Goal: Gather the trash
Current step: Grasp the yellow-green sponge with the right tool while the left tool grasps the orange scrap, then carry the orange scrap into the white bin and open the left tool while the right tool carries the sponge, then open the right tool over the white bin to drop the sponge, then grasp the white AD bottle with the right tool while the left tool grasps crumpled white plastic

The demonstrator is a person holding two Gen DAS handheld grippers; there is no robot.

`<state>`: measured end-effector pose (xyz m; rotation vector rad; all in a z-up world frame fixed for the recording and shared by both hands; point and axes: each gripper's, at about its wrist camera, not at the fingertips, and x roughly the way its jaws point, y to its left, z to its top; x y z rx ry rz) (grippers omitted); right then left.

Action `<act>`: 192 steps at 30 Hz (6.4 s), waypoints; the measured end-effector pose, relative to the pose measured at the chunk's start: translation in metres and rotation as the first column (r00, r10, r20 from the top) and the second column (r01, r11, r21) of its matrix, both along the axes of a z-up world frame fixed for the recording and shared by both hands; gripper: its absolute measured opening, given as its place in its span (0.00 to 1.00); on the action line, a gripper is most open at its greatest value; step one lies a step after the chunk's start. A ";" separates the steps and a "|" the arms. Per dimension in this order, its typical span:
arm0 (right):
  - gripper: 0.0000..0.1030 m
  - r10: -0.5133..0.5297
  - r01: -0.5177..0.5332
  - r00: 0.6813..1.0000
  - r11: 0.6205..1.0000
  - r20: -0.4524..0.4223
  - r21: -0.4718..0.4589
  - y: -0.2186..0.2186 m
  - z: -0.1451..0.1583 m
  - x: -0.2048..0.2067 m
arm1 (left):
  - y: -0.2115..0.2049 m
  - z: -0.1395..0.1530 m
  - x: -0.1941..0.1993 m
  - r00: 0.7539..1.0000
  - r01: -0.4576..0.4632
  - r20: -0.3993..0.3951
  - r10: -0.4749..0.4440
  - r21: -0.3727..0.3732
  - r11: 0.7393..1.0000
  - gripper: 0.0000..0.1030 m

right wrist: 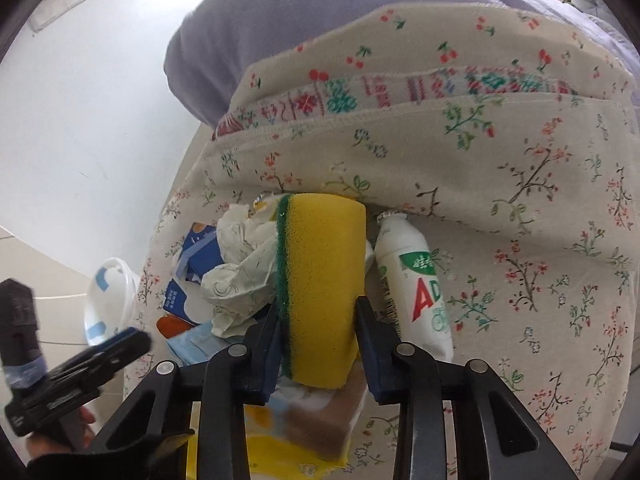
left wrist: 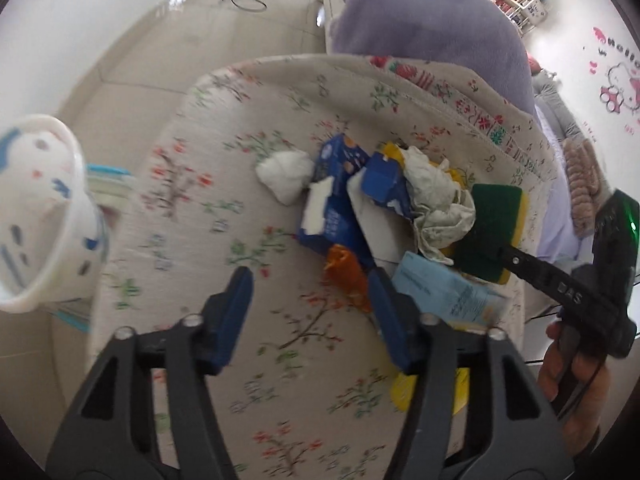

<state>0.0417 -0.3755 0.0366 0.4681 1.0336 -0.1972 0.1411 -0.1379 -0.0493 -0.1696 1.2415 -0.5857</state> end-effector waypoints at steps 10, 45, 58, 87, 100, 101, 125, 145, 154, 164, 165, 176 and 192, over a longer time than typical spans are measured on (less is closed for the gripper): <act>0.33 -0.011 0.013 0.999 1.000 0.050 -0.029 -0.011 0.021 -0.019 | -0.021 -0.010 0.002 1.000 -0.006 -0.024 0.005 -0.066 0.998 0.28; 0.33 0.123 -0.110 0.969 0.992 0.216 -0.070 0.082 0.079 -0.007 | 0.111 0.046 -0.006 0.976 -0.147 0.146 0.164 -0.119 0.982 0.12; 0.33 0.247 -0.242 0.945 0.969 0.214 -0.050 0.155 0.069 0.030 | 0.181 0.047 0.009 0.928 -0.283 0.239 0.285 -0.043 0.958 0.12; 0.34 0.431 -0.449 0.890 0.886 0.150 0.116 0.274 -0.021 0.123 | 0.258 0.013 0.035 0.868 -0.465 0.300 0.395 0.210 0.860 0.85; 0.35 0.429 -0.450 0.889 0.884 0.162 0.128 0.280 -0.038 0.138 | 0.263 0.008 0.026 0.881 -0.448 0.311 0.357 0.304 0.841 0.93; 0.36 0.429 -0.452 0.887 0.883 0.169 0.129 0.280 -0.038 0.139 | 0.264 0.007 0.025 0.881 -0.448 0.311 0.357 0.306 0.840 0.93; 0.82 0.338 -0.350 0.927 0.935 0.165 0.050 0.236 -0.012 0.121 | 0.264 0.010 0.024 0.886 -0.440 0.292 0.359 0.293 0.849 0.99; 0.86 0.267 -0.265 0.952 0.964 0.152 -0.031 0.164 0.017 0.057 | 0.216 0.023 0.008 0.916 -0.352 0.299 0.268 0.273 0.896 0.99; 0.86 0.242 -0.232 0.960 0.969 0.142 -0.083 0.117 0.023 0.018 | 0.179 0.030 -0.001 0.933 -0.278 0.296 0.202 0.241 0.930 0.99; 0.87 0.130 -0.124 0.987 0.990 0.095 -0.066 0.045 0.014 -0.013 | 0.127 0.037 -0.011 0.950 -0.201 0.282 0.135 0.223 0.954 0.99; 0.87 0.110 -0.104 0.990 0.993 0.088 -0.062 0.036 0.013 -0.015 | 0.122 0.037 -0.011 0.952 -0.193 0.279 0.127 0.223 0.955 0.99; 0.86 -0.078 0.073 0.995 0.995 -0.064 -0.068 -0.037 -0.014 -0.012 | 0.062 0.031 0.005 0.956 -0.131 0.290 0.050 0.268 0.954 0.99; 0.41 -0.111 0.108 0.978 0.994 -0.179 -0.025 -0.064 -0.057 0.004 | -0.043 0.025 0.021 0.984 0.037 0.166 -0.065 0.164 0.986 0.89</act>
